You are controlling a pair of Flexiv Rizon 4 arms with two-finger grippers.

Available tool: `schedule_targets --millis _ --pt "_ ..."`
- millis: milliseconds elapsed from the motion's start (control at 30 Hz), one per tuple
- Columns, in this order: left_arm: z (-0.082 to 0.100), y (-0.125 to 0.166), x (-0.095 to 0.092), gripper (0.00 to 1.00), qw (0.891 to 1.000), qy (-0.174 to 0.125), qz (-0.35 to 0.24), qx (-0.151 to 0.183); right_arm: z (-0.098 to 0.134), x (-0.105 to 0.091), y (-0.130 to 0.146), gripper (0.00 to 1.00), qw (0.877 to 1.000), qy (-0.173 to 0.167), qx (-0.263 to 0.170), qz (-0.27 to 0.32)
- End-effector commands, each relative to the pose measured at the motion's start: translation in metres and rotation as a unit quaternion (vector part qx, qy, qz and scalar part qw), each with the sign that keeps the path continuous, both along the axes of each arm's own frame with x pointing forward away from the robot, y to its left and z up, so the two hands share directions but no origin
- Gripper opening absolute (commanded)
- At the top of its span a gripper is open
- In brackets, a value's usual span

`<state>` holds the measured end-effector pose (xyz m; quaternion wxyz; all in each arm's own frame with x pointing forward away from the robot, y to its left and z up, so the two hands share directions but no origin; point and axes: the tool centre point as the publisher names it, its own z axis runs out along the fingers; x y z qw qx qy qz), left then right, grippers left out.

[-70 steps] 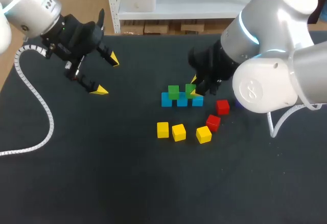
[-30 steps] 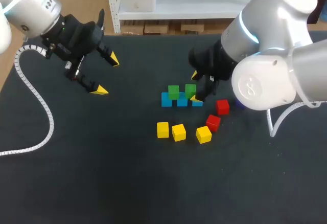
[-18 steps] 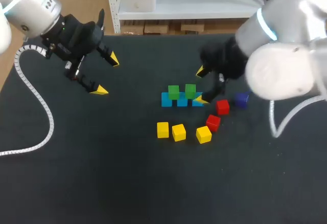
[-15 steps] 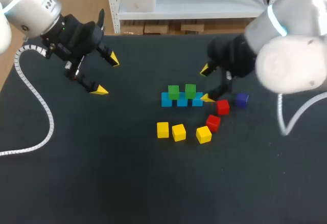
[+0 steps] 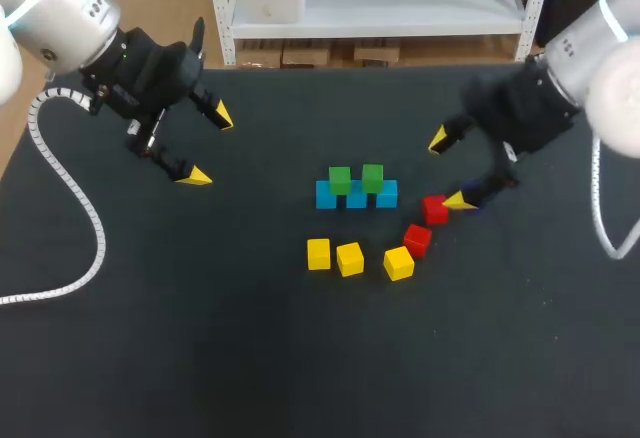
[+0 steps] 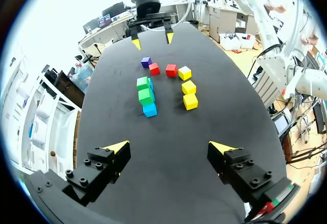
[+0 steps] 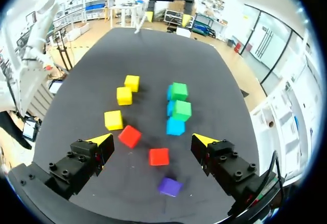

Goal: Place the blue cubes, place green cubes on the blue cubes, place the yellow cubes on the green cubes, then place the red cubes on the yellow cubes, and place purple cube on the red cubes.

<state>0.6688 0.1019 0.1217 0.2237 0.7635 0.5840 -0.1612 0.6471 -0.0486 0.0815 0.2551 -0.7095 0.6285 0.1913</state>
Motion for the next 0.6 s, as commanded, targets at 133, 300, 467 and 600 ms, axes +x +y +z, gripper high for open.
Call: schedule_targets --millis 133,300,467,600 --pt "0.0 0.001 0.0 1.0 1.0 -0.001 -0.001 -0.001 -0.001 -0.034 0.007 1.0 1.0 -0.006 0.009 0.01" --pt "0.0 0.001 0.0 1.0 1.0 -0.001 -0.001 -0.001 -0.006 -0.049 0.022 1.0 1.0 -0.012 0.006 0.007" --pt "0.0 0.001 0.0 1.0 1.0 -0.001 -0.001 -0.001 -0.011 -0.059 0.041 1.0 1.0 -0.013 0.004 -0.002" --pt "0.0 0.001 0.0 1.0 1.0 -0.001 -0.001 -0.001 -0.015 -0.065 0.059 1.0 1.0 -0.015 -0.003 0.0"
